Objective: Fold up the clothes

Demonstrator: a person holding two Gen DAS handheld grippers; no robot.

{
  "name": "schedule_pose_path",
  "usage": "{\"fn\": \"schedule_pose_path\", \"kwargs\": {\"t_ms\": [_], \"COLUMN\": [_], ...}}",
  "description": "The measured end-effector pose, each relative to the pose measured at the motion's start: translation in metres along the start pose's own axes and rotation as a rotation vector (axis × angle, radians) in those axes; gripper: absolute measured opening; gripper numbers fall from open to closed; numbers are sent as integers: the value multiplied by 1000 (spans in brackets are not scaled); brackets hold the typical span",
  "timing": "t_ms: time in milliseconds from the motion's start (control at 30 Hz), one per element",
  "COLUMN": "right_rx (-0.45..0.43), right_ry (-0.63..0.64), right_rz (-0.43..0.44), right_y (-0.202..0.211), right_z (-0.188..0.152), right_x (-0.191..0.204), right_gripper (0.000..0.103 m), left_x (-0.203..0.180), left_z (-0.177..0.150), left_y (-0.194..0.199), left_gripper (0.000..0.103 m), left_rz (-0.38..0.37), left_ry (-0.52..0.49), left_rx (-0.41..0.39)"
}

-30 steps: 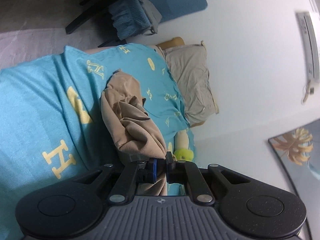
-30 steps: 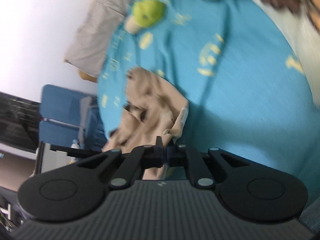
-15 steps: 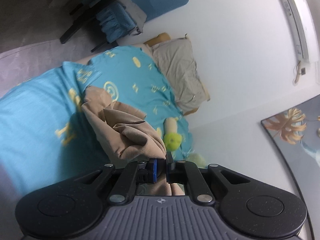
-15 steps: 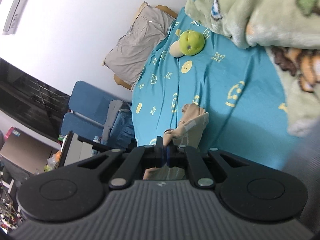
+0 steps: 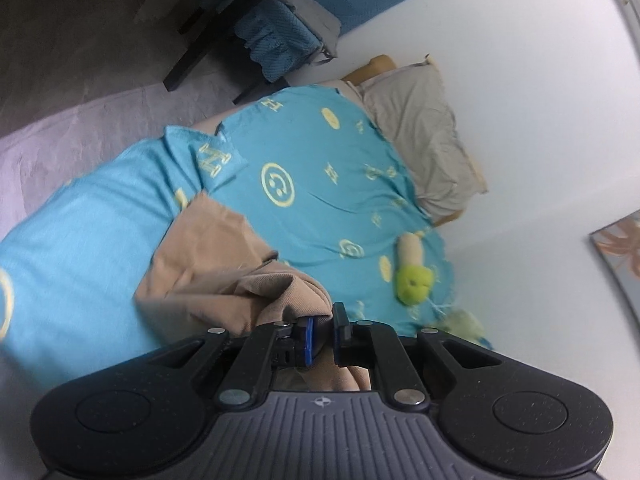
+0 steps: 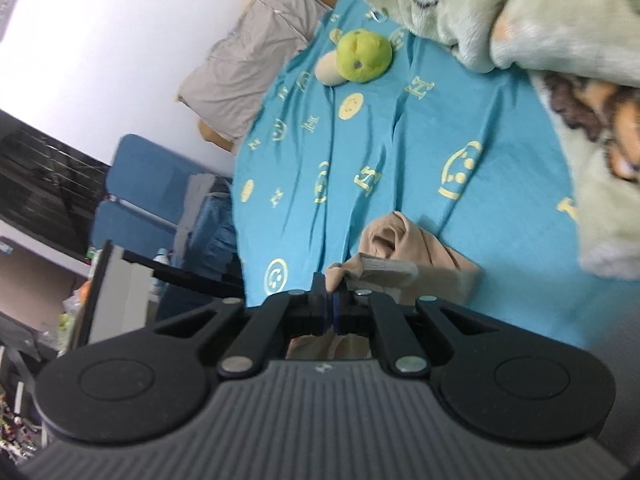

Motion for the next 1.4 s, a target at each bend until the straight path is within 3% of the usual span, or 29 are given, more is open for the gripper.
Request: {"fn": "schedule_pose_path", "kwargs": {"t_ms": [200, 367, 600, 667, 700, 800, 833, 867, 967, 1067, 1100, 1167, 1267, 1400], "right_rx": [24, 44, 70, 81, 84, 56, 42, 26, -22, -58, -51, -14, 54, 95], "right_ry": [-5, -13, 78, 100, 107, 163, 198, 240, 381, 514, 551, 608, 658, 712], "right_rz": [-65, -122, -174, -163, -145, -74, -43, -12, 26, 6, -5, -52, -140, -206], "right_y": [-72, -122, -143, -142, -140, -126, -120, -113, -98, -97, -101, -117, -151, -173], "right_z": [23, 29, 30, 29, 29, 26, 23, 20, 8, -2, -4, -7, -10, -19], "right_x": [0, -20, -16, -14, -12, 0, 7, 14, 33, 44, 46, 46, 43, 39], "right_gripper": [6, 7, 8, 11, 15, 72, 99, 103, 103, 99, 94, 73, 73, 73], "left_x": [0, 8, 4, 1, -2, -13, -18, -23, -34, -31, -28, -21, -10, -1], "left_z": [38, 41, 33, 29, 27, 21, 18, 14, 3, -5, -7, -11, -14, -14], "left_y": [-85, -135, -157, -157, -155, -143, -138, -133, -122, -128, -134, -148, -170, -178], "left_gripper": [13, 15, 16, 24, 33, 66, 79, 85, 94, 94, 94, 94, 94, 94], "left_rz": [89, 116, 160, 162, 159, 127, 122, 122, 132, 160, 181, 223, 289, 309], "left_ry": [-157, -336, -466, -505, -527, -578, -599, -629, -733, -775, -788, -820, -855, -860], "left_rx": [18, 17, 25, 25, 25, 13, -3, -25, -67, -33, -17, 16, 56, 73]}}
Point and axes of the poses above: each gripper's, at about its wrist camera, not at the fingertips, and y roughly against the way its jaws point, x to its left, z to its top, the point moved 2 cm from there along -y, roughly the way its jaws point, and after that the axes turned 2 degrees about -z, right-handed, at the moved point
